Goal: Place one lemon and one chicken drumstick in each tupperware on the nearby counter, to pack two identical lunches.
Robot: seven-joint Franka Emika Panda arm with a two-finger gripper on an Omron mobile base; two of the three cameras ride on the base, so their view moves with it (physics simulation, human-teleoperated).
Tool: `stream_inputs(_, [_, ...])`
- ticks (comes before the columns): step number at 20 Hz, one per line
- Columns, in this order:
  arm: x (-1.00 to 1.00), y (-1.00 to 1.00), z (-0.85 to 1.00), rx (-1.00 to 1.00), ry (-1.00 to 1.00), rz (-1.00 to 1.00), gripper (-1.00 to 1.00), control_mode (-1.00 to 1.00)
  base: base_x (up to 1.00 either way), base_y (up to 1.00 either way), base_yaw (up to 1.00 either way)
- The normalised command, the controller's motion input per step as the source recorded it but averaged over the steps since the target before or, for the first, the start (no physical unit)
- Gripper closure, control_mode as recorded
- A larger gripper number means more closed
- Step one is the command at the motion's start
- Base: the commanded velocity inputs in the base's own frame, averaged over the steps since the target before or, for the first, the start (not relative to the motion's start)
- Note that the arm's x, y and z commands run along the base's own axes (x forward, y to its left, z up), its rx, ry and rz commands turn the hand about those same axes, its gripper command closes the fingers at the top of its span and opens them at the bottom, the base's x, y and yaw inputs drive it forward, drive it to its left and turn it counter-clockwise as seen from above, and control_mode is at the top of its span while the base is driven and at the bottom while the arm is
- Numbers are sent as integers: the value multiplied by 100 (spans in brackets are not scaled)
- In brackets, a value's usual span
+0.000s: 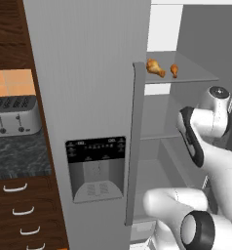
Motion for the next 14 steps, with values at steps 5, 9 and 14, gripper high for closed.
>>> stream_inputs(5, [-20, 0, -6, -3, 0, 4, 100, 100, -80, 44, 22])
stream_inputs(9, [0, 0, 0, 0, 0, 0, 100, 100, -92, 100, 30])
stream_inputs(14, [0, 0, 0, 0, 0, 0, 100, 100, -52, 100, 23])
